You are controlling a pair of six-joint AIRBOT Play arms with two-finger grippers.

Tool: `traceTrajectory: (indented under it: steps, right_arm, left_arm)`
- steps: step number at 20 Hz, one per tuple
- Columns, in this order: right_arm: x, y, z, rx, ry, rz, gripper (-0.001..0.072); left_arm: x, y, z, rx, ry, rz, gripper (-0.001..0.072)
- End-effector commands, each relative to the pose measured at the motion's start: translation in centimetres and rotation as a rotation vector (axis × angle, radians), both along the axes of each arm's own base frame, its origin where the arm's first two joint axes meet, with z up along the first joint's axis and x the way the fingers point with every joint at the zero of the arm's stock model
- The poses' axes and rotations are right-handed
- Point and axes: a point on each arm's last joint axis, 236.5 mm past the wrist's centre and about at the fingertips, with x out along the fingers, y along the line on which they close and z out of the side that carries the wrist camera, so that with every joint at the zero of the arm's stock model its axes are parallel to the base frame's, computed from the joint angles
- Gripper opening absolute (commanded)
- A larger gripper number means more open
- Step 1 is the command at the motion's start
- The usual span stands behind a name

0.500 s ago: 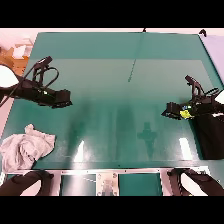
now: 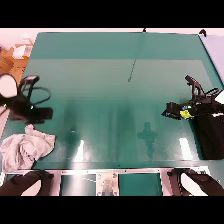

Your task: Fold the shirts.

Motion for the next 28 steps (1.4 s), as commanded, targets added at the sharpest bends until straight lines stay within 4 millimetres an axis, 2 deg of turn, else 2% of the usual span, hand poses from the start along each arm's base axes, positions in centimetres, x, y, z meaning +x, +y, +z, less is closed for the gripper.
traceTrajectory:
  steps: [1,2,4,6,8,11,12,14,15,16,18,20,21,23,25,28]
  right_arm:
    - [0.0,0.0,0.0,0.0,0.001,0.0,0.0012]
    - [0.0,0.0,0.0,0.0,0.001,0.001,0.0012]
    - [0.0,0.0,0.0,0.0,0.0,0.001,0.0012]
    - [0.0,0.0,0.0,0.0,0.001,0.001,0.0012]
    - [-0.1,0.0,0.0,0.001,0.001,0.001,0.0012]
    - [0.0,0.0,0.0,0.001,0.001,0.001,0.0012]
    - [0.0,0.0,0.0,0.0,0.001,0.001,0.0012]
    - [-0.1,0.0,0.0,0.0,0.002,0.001,0.0012]
    - [0.0,0.0,0.0,0.001,0.001,0.001,0.0012]
    - [0.0,0.0,0.0,0.0,0.001,0.001,0.0012]
    - [-0.1,0.0,0.0,0.0,0.002,0.001,0.0012]
    - [0.0,0.0,0.0,0.0,0.001,0.001,0.0012]
    - [-0.1,0.0,0.0,0.0,0.002,0.001,0.0012]
    - [-0.1,0.0,0.0,0.0,0.002,0.001,0.0012]
    - [0.0,0.0,0.0,0.0,0.001,0.001,0.0012]
    - [-0.1,0.0,0.0,0.0,0.002,0.001,0.0012]
  left_arm:
    - [-5.4,5.7,-3.0,0.234,0.103,0.124,0.0628]
    - [-7.4,6.0,-5.2,0.25,0.162,0.143,0.0704]
    - [-10.7,6.2,-9.1,0.263,0.263,0.149,0.0716]
    - [-12.1,5.6,-12.0,0.231,0.282,0.153,0.0715]
    - [-9.9,5.0,-12.8,0.185,0.19,0.16,0.0715]
    - [-7.5,4.5,-13.1,0.153,0.095,0.138,0.0714]
    - [-6.7,4.2,-13.3,0.138,0.061,0.136,0.0666]
    - [-6.0,4.1,-13.7,0.132,0.047,0.107,0.0342]
    - [-6.0,4.2,-14.0,0.138,0.064,0.073,0.007]
    - [-6.0,4.5,-14.1,0.154,0.079,0.046,0.0019]
    - [-5.1,5.2,-13.4,0.189,0.079,0.013,0.0018]
    - [-3.2,5.0,-11.7,0.181,0.037,-0.026,0.0018]
    - [-1.9,4.2,-10.4,0.15,0.006,-0.037,0.0018]
    - [1.6,0.9,-6.4,0.023,-0.096,-0.072,0.0018]
    - [5.4,-3.1,-0.2,-0.143,-0.247,-0.066,0.0018]
    - [9.9,-10.6,11.9,-0.471,-0.538,-0.129,0.0018]
